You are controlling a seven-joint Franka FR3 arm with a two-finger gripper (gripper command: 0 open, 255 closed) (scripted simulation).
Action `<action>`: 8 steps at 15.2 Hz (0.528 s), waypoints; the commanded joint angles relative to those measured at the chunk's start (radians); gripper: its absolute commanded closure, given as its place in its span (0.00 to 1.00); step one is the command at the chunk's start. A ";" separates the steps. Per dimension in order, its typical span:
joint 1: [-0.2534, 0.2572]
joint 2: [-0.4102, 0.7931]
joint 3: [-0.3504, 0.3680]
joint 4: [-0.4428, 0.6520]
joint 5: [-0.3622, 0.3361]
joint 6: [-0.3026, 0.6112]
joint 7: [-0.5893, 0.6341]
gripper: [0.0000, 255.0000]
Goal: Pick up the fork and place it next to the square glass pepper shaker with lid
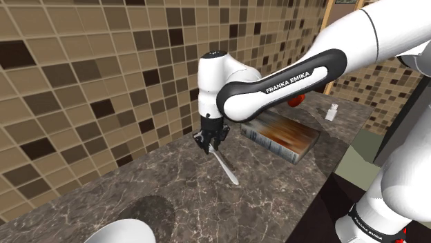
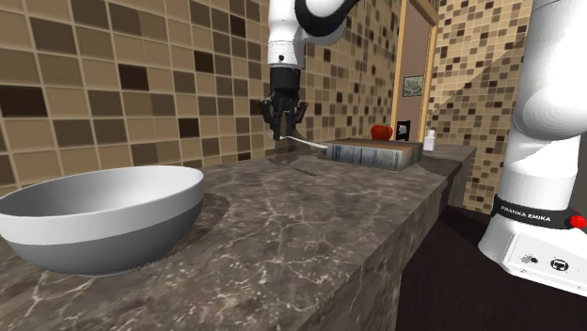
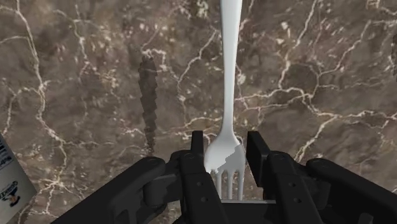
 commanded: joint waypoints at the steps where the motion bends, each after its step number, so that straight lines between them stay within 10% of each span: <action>1: 0.000 -0.012 0.000 0.017 0.008 -0.027 -0.005 1.00; 8: -0.002 -0.040 -0.002 0.084 0.026 -0.118 -0.021 1.00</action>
